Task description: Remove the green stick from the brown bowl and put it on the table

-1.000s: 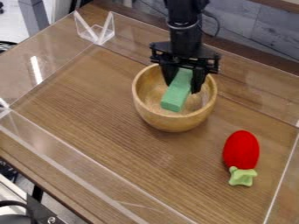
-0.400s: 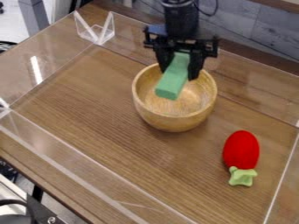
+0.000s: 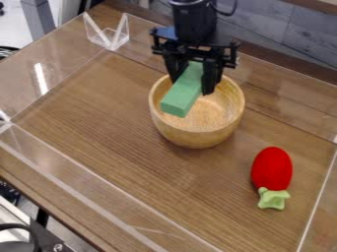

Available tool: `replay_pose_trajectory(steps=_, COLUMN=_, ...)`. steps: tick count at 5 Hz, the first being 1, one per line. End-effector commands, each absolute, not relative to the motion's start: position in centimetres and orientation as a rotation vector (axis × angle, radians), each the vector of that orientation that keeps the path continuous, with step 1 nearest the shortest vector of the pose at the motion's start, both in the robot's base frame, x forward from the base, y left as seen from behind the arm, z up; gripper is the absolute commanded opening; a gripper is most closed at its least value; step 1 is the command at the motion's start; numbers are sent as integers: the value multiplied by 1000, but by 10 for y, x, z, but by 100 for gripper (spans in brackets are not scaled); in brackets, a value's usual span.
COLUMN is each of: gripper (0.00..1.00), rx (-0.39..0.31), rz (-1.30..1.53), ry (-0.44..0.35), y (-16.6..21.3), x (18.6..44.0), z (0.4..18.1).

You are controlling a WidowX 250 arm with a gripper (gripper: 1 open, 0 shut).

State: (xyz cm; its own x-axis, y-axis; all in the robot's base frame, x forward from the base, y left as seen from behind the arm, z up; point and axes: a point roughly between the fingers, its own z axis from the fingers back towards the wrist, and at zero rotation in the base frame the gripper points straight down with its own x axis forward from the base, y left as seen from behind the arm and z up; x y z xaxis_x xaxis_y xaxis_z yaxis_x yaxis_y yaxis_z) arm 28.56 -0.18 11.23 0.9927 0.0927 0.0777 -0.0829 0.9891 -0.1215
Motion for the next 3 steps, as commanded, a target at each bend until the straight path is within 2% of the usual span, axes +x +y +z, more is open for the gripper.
replay_pose_trajectory(steps=1, gripper=0, rx=-117, rz=93, ry=-126, y=3, x=281, z=120)
replay_pose_trajectory(steps=3, gripper=0, rx=-113, rz=122, ry=-102, y=-4, x=256, z=113)
